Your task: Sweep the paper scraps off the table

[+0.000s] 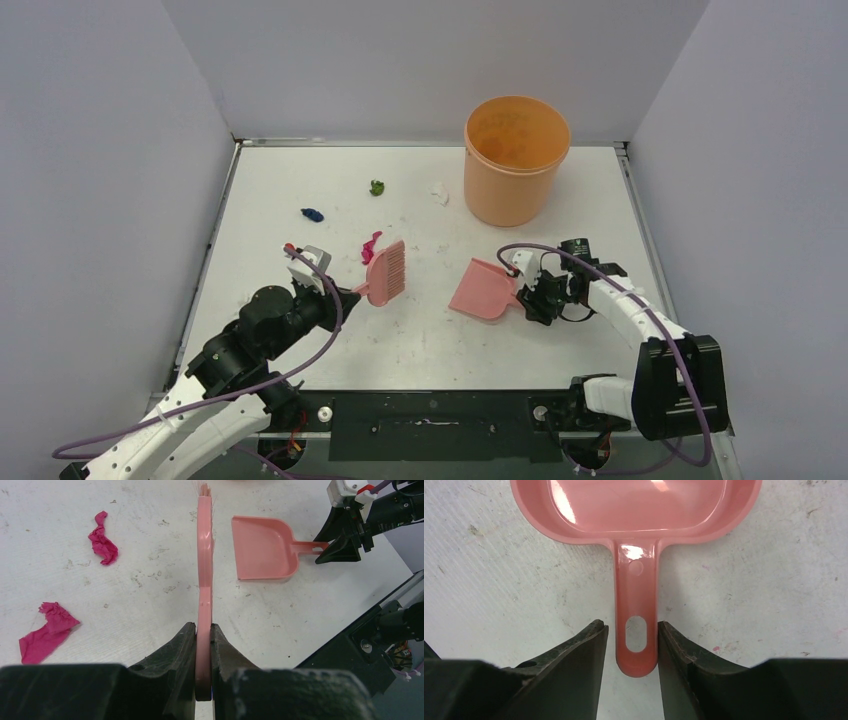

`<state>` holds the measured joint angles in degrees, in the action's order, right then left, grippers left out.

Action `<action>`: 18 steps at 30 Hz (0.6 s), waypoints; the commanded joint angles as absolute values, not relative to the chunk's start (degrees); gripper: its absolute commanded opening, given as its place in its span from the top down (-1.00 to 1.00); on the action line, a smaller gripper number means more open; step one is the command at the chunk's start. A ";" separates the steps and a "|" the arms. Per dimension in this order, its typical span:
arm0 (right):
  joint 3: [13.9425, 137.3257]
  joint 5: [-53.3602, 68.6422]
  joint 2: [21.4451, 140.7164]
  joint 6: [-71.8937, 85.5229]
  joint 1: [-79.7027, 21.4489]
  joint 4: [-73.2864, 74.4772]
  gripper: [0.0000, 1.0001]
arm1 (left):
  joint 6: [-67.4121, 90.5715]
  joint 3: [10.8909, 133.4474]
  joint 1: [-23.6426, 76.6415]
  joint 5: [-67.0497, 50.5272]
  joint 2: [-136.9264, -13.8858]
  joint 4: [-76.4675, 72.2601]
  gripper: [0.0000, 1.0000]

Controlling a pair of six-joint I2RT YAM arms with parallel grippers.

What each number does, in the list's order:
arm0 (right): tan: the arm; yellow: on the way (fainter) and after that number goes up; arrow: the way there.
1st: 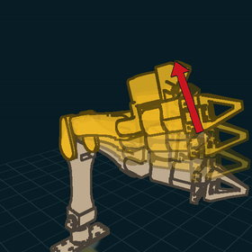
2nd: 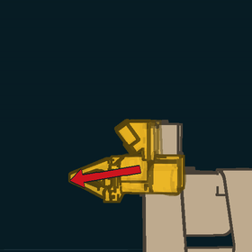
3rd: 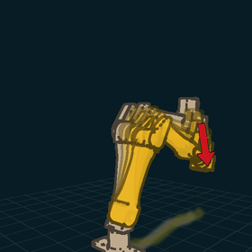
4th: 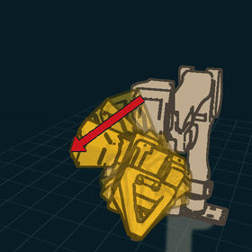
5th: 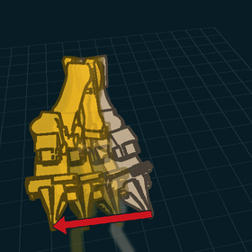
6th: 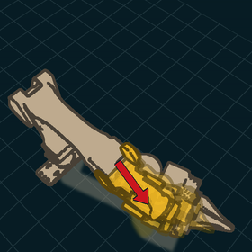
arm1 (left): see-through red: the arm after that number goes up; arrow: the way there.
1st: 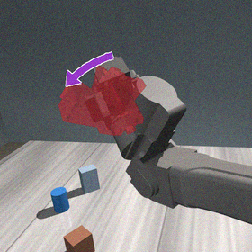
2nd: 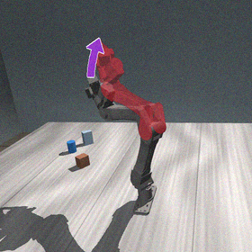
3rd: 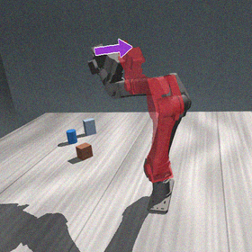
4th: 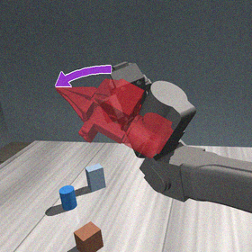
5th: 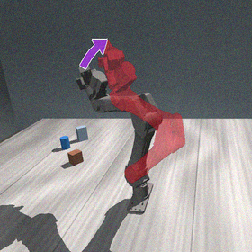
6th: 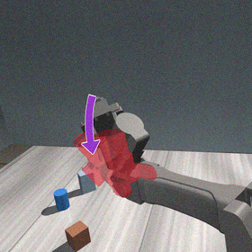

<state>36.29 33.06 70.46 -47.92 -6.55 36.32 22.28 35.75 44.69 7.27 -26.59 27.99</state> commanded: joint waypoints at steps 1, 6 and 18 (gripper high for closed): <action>36.79 34.67 71.14 -48.69 -5.86 35.68 0.19 | 22.59 36.17 44.82 7.26 -26.64 24.70 1.00; 37.18 34.47 70.35 -48.11 -5.55 35.39 0.42 | 22.59 36.21 44.82 7.26 -26.72 24.70 1.00; 50.48 26.75 62.18 -43.76 -5.61 52.73 0.89 | 25.82 38.65 43.89 11.73 -31.07 21.07 1.00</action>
